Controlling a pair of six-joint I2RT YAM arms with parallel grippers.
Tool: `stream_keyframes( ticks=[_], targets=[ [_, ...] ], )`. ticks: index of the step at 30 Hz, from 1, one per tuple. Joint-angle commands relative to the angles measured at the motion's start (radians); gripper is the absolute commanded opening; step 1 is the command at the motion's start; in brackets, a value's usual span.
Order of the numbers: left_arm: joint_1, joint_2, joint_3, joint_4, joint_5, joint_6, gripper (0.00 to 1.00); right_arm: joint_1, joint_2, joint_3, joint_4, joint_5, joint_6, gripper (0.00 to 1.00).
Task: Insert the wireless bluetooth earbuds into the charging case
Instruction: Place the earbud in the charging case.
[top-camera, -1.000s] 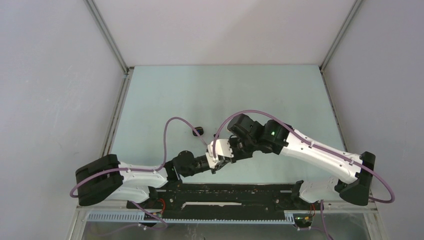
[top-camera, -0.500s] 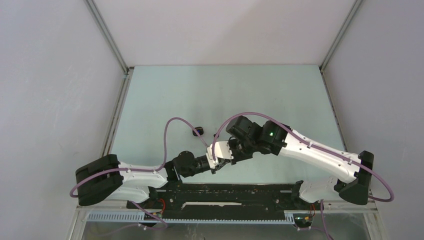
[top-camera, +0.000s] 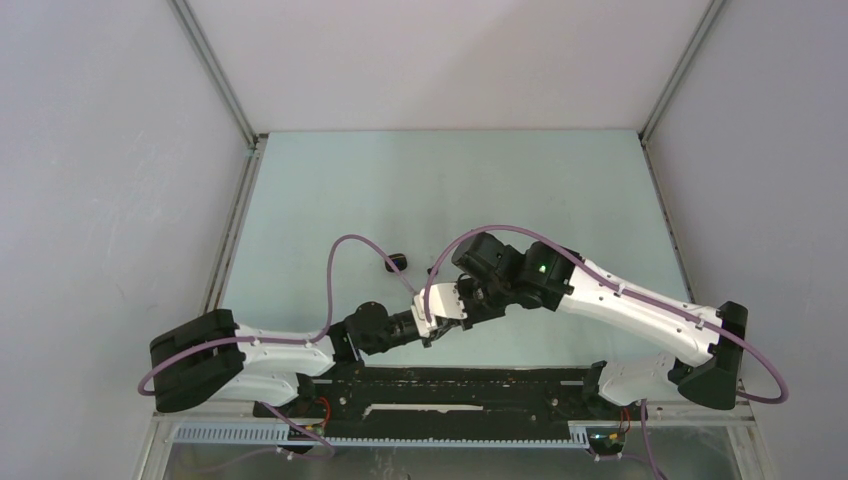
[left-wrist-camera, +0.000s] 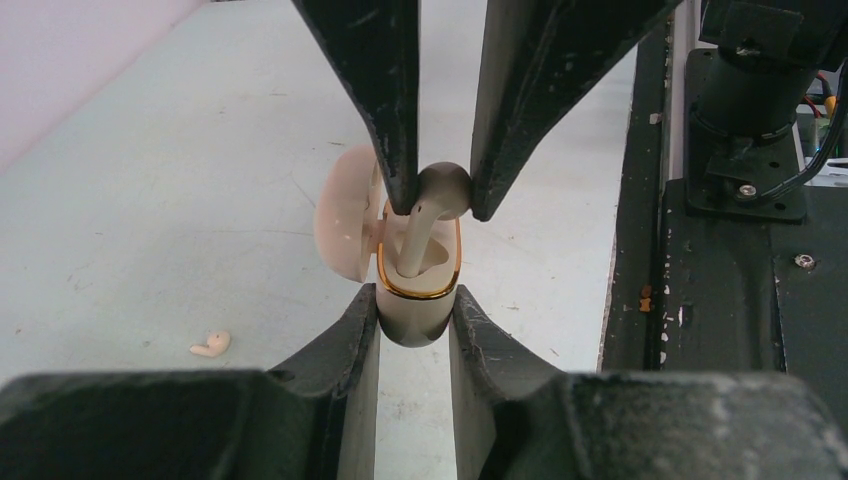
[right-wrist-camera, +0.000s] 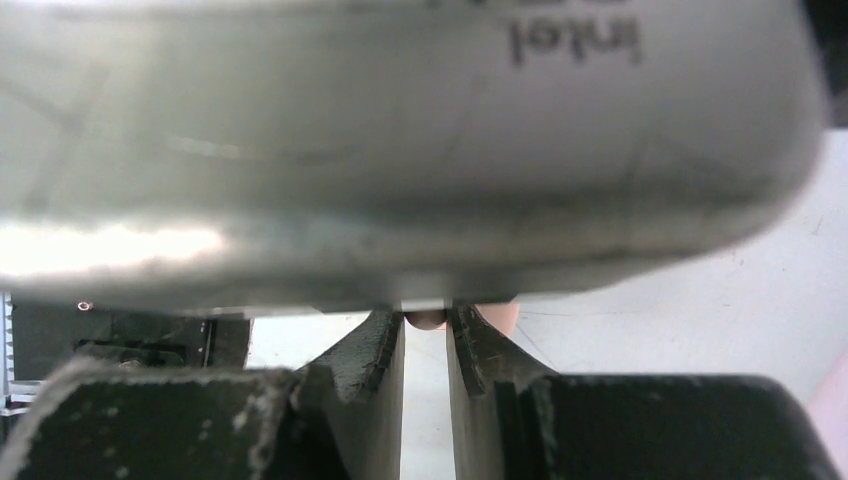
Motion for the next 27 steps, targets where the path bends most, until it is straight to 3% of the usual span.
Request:
stream_keyframes(
  ticks=[1,11,21,27],
  targets=[
    [-0.01,-0.023,0.037,0.045,0.008,0.027,0.0,0.006,0.0,0.01,0.037,0.021,-0.001,0.1],
    [-0.023,-0.019,0.04,0.045,0.014,0.03,0.0,0.03,0.016,0.01,0.067,0.04,-0.001,0.15],
    [-0.024,-0.024,0.033,0.058,0.015,0.025,0.0,0.049,-0.007,0.031,0.063,0.063,-0.013,0.38],
    [-0.024,-0.023,0.026,0.074,0.011,0.016,0.0,0.049,-0.042,0.076,0.007,0.018,-0.024,0.42]
  ],
)
